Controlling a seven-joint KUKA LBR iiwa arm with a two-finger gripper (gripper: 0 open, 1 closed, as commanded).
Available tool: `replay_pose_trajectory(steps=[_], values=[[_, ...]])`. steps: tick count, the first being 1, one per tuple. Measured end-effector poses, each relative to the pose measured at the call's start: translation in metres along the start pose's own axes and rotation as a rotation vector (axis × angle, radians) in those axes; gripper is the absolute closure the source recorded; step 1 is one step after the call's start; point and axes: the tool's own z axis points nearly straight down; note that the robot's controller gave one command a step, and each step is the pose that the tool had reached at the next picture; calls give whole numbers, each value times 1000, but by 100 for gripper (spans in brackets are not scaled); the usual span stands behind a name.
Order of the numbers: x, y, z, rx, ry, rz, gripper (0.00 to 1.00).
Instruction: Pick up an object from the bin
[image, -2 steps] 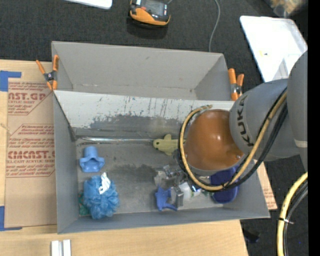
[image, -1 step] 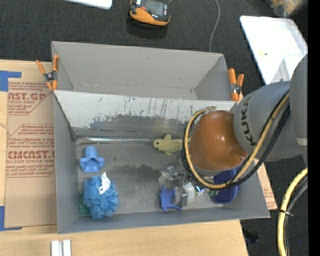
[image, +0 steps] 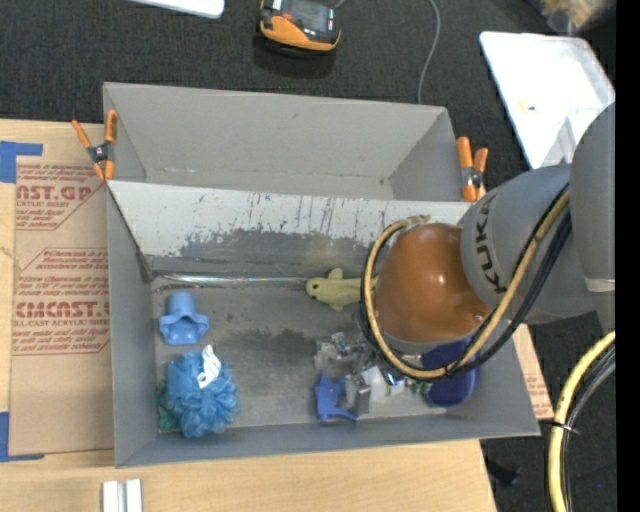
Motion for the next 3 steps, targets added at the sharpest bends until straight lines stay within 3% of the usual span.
replay_pose_trajectory(steps=[1, 3], values=[[10, -1, -2, 3, -13, -58, 100], [10, -1, -2, 3, -17, -37, 100]])
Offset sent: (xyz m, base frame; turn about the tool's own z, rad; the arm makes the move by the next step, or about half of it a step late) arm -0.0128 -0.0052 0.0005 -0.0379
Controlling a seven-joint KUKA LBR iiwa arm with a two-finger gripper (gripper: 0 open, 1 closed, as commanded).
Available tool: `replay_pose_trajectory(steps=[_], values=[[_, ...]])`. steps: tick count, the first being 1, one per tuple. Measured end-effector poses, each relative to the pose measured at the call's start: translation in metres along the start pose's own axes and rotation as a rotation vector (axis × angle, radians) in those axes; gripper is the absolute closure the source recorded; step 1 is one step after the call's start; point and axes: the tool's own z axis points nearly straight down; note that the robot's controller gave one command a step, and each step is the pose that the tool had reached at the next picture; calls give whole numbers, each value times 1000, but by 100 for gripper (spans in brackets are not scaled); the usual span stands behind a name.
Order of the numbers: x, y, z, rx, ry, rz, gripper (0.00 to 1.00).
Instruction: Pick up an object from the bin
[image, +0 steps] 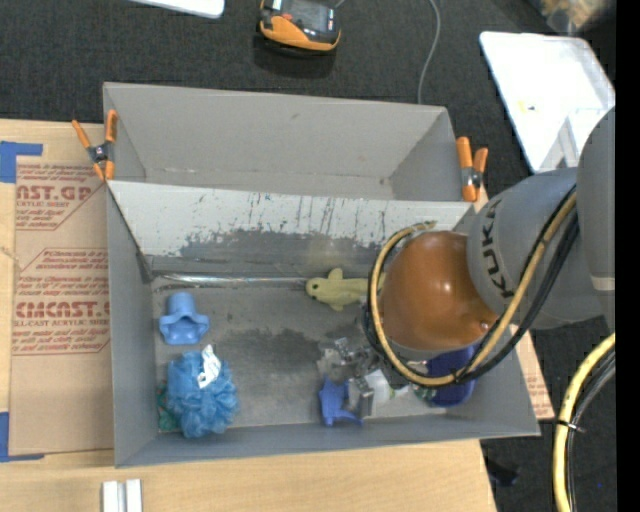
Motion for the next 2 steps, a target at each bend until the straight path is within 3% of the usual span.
replay_pose_trajectory(steps=[2], values=[[0, 0, 0, 0, 0, 0, 100]])
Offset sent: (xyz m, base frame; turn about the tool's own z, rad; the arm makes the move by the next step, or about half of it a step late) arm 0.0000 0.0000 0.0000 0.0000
